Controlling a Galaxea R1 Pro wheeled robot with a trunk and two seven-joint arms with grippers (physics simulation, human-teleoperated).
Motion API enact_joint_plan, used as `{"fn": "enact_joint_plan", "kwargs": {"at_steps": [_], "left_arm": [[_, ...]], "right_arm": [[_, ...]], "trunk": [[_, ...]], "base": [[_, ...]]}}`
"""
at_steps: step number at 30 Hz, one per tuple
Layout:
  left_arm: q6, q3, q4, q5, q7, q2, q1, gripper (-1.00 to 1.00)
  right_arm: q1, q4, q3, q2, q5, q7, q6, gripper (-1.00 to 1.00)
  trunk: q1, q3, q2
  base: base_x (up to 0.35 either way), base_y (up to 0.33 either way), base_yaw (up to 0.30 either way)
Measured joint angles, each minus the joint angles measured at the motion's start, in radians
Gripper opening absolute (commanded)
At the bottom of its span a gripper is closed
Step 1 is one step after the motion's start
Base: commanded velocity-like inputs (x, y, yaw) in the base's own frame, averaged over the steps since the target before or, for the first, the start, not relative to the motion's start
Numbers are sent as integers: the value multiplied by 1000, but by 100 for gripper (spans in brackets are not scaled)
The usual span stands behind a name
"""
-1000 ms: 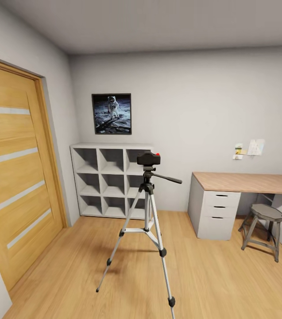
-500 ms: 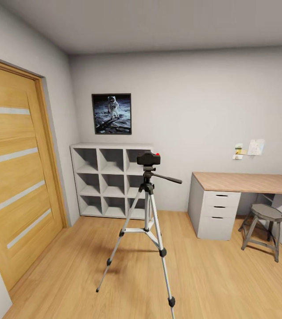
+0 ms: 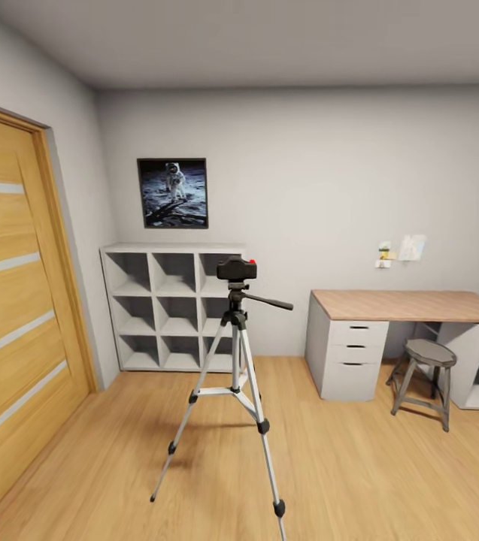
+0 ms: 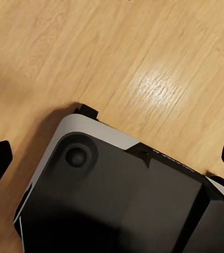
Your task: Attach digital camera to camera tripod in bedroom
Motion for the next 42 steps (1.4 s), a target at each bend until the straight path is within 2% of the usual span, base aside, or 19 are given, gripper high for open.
{"fn": "enact_joint_plan", "kwargs": {"at_steps": [11, 22, 42], "left_arm": [[0, 3, 0, 0, 0, 2, 0, 100], [0, 1, 0, 0, 0, 2, 0, 100], [0, 1, 0, 0, 0, 2, 0, 100]], "right_arm": [[0, 0, 0, 0, 0, 0, -2, 100], [0, 0, 0, 0, 0, 0, -4, 100], [0, 0, 6, 1, 10, 2, -1, 100]], "trunk": [[0, 0, 0], [0, -6, 0], [0, -11, 0]], "base": [[0, 0, -231], [0, 0, -132], [0, 0, -18]]}}
